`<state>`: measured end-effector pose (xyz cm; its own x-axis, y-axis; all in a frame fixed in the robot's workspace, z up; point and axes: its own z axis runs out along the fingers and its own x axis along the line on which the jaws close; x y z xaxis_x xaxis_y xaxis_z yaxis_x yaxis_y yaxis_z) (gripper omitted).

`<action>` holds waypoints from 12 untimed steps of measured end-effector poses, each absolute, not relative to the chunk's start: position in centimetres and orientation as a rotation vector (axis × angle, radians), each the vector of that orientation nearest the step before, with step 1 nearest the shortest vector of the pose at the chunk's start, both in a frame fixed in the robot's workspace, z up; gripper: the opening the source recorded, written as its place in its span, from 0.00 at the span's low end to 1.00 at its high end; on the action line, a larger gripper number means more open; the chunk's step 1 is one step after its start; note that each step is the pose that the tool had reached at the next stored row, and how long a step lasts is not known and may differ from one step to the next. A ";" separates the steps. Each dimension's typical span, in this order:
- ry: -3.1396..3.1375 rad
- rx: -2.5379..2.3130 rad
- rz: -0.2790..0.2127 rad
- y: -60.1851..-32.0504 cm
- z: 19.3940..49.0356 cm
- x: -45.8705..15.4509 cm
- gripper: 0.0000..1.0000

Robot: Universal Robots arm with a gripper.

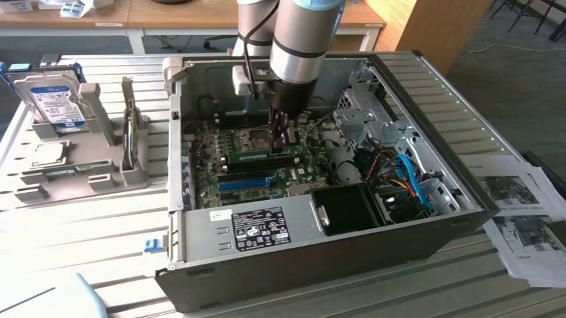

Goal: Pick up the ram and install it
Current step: 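Insert the ram into the slot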

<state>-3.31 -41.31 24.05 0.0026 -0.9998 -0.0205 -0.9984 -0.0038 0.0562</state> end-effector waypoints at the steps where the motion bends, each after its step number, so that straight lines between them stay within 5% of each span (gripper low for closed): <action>1: -2.199 2.206 -0.085 -41.4 24.0 -3.3 0.11; 12: -2.205 2.200 -0.085 -41.5 24.0 -3.3 0.11</action>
